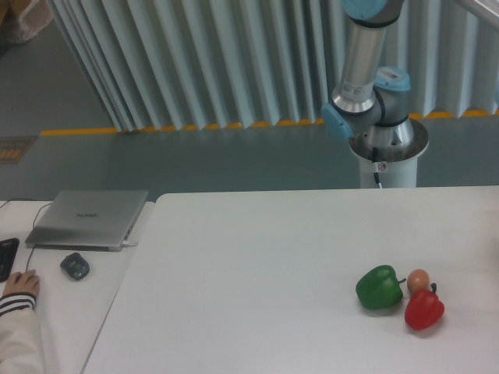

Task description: Place the triangular bread on the table

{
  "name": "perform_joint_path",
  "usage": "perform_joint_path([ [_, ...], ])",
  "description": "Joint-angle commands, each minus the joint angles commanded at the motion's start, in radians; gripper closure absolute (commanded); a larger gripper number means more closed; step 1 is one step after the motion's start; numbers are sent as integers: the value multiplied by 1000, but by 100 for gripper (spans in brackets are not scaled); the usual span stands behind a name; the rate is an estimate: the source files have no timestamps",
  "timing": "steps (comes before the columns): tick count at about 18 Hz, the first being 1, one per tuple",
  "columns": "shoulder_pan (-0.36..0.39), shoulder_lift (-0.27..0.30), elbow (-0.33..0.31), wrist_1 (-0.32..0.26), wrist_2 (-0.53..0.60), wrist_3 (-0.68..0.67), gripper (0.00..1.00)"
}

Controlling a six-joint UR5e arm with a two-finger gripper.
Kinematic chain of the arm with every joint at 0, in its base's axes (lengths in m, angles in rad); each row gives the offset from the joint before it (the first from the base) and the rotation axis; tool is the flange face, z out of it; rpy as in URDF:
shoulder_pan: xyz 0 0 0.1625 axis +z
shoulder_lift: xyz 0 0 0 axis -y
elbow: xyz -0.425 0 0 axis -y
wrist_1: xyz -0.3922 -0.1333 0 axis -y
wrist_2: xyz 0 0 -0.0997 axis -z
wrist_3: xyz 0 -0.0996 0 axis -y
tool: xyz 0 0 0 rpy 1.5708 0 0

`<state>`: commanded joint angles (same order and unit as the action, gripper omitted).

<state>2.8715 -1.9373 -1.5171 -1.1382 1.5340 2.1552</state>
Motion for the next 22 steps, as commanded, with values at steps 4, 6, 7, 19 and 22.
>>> perform_joint_path([
  [4,17,-20,18,5,0,3,0],
  [6,20,-29,18,12,0,2,0],
  [7,22,-37,18,23,0,2,0],
  [19,58,-101,17,48,3,-14,0],
  [22,54,-111,18,61,6,-14,0],
])
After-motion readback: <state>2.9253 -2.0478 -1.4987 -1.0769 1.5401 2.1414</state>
